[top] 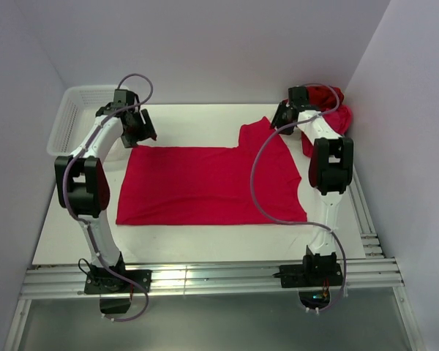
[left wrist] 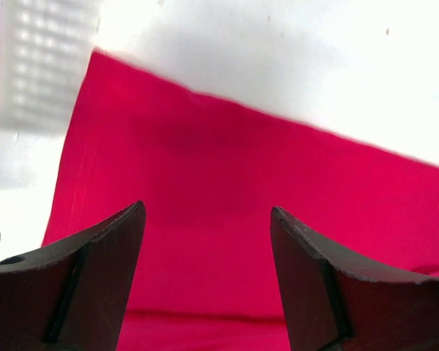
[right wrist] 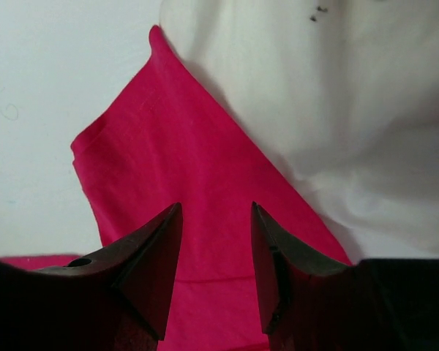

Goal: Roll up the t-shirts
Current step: Fold the tshirt

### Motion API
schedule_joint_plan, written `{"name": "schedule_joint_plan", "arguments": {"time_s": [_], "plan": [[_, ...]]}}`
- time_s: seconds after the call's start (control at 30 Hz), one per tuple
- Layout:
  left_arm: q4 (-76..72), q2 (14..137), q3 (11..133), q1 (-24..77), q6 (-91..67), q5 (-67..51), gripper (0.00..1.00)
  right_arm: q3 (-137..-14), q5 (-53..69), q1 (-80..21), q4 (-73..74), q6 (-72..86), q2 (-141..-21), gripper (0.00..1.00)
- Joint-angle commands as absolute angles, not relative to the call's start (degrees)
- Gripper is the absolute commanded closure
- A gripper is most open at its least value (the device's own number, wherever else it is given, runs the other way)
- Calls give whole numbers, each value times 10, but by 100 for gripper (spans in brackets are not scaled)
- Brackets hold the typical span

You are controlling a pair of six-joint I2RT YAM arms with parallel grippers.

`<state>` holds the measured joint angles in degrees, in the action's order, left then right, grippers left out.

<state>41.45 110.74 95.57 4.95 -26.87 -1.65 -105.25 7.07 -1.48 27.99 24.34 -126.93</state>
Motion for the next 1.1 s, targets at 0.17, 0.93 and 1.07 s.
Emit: {"name": "schedule_joint_plan", "arguments": {"time_s": [0.17, 0.93, 1.07], "plan": [[419, 1175, 1033, 48, -241, -3, 26, -1196, 109, -18, 240, 246, -1360, 50], [421, 1221, 1036, 47, -249, -3, 25, -1266, 156, -4, 289, 293, -1426, 46], [418, 1216, 1030, 40, -250, -3, 24, -1238, 149, -5, 287, 297, -1412, 46]]}}
